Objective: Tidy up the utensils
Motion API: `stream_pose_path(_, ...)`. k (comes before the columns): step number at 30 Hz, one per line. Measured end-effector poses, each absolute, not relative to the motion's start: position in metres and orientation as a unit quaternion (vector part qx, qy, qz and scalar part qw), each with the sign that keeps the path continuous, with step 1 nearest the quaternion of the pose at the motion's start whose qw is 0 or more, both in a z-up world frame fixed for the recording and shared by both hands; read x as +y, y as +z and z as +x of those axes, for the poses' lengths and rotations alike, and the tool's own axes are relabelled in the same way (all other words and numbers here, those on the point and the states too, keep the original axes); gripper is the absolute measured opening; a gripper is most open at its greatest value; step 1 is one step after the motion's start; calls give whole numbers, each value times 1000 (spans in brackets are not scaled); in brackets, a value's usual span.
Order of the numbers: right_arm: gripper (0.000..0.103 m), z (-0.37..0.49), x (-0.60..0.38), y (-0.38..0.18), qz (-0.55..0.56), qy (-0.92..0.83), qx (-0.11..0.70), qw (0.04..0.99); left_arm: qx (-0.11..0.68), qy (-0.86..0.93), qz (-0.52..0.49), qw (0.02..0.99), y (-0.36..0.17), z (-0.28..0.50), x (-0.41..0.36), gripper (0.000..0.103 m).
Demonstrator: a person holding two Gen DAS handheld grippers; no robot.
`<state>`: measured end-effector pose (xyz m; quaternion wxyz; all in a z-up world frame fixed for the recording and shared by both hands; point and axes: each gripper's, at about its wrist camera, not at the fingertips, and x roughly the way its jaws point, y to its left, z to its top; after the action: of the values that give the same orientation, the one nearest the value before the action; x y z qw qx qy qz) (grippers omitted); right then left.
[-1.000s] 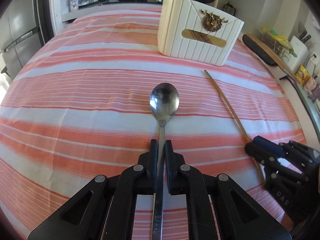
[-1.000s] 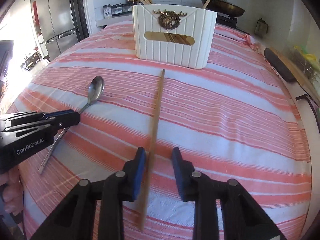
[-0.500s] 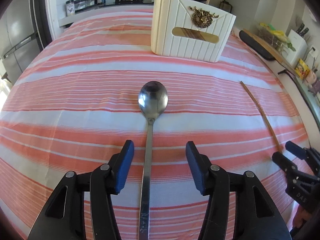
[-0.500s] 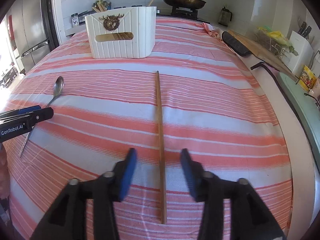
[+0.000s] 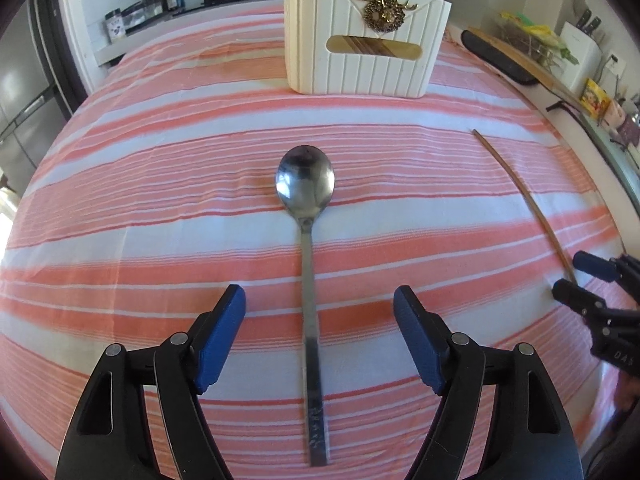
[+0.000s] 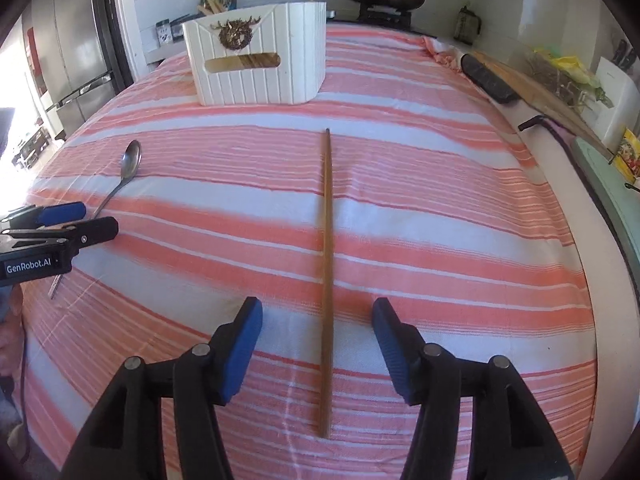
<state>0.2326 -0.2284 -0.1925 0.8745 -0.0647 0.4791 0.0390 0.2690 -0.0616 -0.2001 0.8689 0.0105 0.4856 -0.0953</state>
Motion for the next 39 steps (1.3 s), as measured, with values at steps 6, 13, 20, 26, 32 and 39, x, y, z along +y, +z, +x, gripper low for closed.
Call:
stream_pose_path(6,58,243,-244,-183,-67,84,553,826,492,-134,10,860,-189,277,-30,83)
stream_pose_path(13,58,298,-233,-187,-92,90,557,821,507,-111,45,853,-197,320,-63,83)
stream_pose_path(20,12,362,-221,-188,-88,65,536,837,508,-106,61,852,-199,342,-85,36)
stream_pose_path(26,6,358,-230,-162,-24,80,507,858,479,-116,44,869,-173,328,-68,35)
stream_pose_path(32,6,294,-238,-83,24,122,406,905,413,-148,-5,899,-112,282,-42,35)
stream_pose_path(39,6,238,-231,-39,4,126,317,940,358,-167,-47,918,-70,263,-25,35)
